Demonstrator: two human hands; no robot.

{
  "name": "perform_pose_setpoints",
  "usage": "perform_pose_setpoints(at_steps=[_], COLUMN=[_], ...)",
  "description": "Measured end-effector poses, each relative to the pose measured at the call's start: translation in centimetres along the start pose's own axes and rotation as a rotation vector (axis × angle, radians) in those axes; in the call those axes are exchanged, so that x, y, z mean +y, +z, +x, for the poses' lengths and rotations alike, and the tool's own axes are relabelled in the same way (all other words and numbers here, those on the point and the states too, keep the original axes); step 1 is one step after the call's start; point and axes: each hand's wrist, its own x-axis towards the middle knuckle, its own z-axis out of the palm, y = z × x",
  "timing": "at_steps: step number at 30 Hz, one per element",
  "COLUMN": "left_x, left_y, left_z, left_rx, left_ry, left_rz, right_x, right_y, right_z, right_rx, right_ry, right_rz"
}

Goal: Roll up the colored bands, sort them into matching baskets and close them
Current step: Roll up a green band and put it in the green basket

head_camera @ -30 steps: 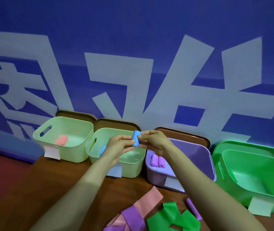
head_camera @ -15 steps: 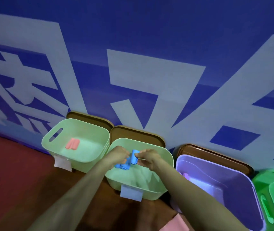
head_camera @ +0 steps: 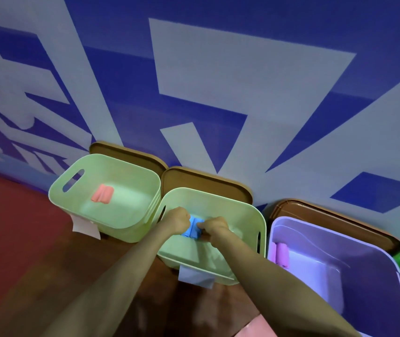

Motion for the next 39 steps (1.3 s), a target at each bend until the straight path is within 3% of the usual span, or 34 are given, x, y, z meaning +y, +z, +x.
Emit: perform_pose_setpoints(at_steps=[11, 26, 33, 39], left_x=[-0.1, 0.1, 1.6, 5.0], left_y=[0.2, -0.8, -2.0, -3.1], left_z=[0.1, -0.8, -3.6, -9.9], left_rx=[0.010, 0.095, 0.090, 0.145], left_ry=[0.011, -0.027, 0.019, 0.136], left_rz=[-0.101, -0.200, -0.270, -0.488], right_x=[0.2, 0.1, -1.5, -2.7], right_y=[-0.6, -1.1, -4.0, -8.1], right_z=[0.4, -0.3, -4.4, -12.3], right_rx=[0.037, -0.021, -0.045, -0.126], right_ry=[0.047, 0.078, -0.015, -0.251], right_rz=[-0.040, 0.132, 0.222, 0.303])
